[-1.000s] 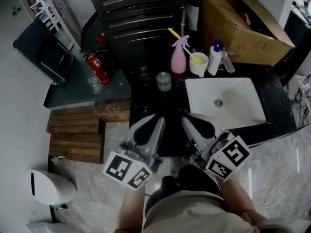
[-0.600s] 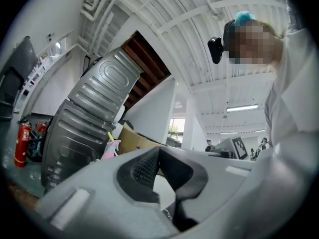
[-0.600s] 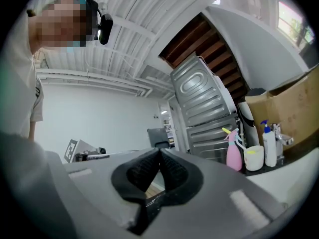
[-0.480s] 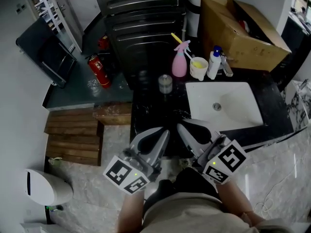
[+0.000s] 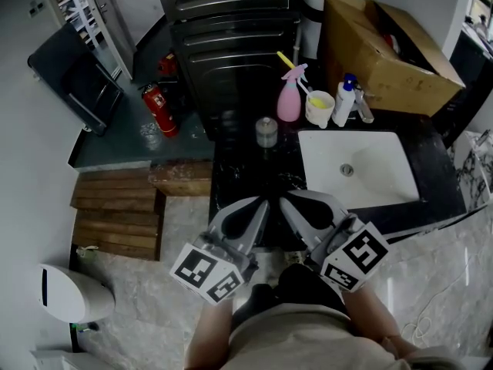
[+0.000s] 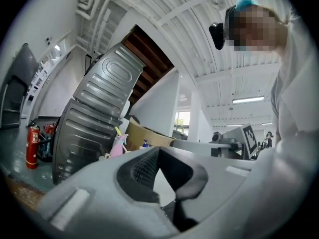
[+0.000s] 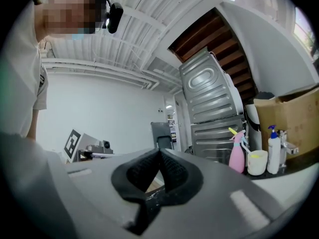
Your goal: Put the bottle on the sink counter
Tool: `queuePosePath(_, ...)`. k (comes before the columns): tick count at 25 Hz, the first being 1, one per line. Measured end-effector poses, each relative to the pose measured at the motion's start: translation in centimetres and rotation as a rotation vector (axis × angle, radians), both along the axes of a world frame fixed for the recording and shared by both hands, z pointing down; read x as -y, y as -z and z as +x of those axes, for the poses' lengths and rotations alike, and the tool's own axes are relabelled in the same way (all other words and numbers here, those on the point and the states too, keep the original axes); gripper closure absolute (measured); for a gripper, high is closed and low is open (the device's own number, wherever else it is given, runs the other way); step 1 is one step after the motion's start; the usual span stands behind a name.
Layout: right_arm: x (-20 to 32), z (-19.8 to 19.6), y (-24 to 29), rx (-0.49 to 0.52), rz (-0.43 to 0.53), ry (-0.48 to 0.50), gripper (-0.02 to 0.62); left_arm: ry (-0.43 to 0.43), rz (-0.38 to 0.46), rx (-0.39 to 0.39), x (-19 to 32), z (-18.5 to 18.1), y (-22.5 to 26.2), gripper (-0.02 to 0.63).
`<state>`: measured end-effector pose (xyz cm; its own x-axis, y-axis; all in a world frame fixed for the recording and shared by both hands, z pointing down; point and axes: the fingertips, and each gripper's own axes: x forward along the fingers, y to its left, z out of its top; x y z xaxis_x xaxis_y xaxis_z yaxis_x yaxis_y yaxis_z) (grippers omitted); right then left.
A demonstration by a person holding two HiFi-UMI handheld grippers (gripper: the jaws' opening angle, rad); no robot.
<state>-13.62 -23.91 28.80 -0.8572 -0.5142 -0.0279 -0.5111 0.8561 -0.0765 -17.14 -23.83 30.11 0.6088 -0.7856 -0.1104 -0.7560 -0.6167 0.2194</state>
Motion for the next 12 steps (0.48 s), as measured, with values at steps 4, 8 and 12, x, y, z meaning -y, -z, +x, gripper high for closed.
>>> queuePosePath(4, 0.00, -0.05, 0.13, -0.004, 0.006, 0.000, 0.592, 0.002, -0.002, 0.015, 0.26, -0.01, -0.24, 0.600)
queuePosePath(8, 0.16, 0.10, -0.14, -0.026, 0.010, -0.008, 0.592, -0.003, -0.008, 0.001, 0.41, 0.01, -0.23, 0.600)
queuePosePath(12, 0.19, 0.14, -0.24, -0.035, 0.014, -0.011, 0.592, -0.001, -0.012, -0.002, 0.55, -0.14, -0.32, 0.600)
